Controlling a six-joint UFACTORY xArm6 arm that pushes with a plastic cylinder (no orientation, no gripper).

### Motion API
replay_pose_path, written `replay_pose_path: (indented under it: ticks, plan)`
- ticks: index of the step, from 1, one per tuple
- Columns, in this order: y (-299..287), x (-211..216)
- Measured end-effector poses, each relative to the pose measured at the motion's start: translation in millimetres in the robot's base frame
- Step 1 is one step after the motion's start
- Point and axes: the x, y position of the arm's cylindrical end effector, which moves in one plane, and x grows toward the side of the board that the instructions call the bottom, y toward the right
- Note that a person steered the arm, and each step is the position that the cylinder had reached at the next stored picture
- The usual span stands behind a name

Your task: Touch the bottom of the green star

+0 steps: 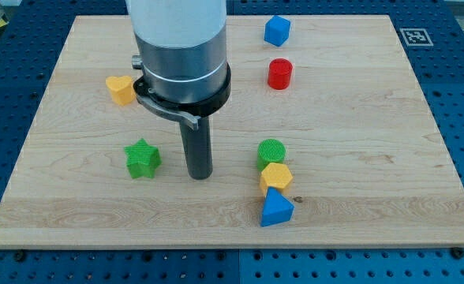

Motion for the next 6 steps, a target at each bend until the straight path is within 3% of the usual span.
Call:
replay_pose_path:
  ticks: [3,5,6]
  plan:
    - [-66,13]
    - [-160,13]
    - [-160,13]
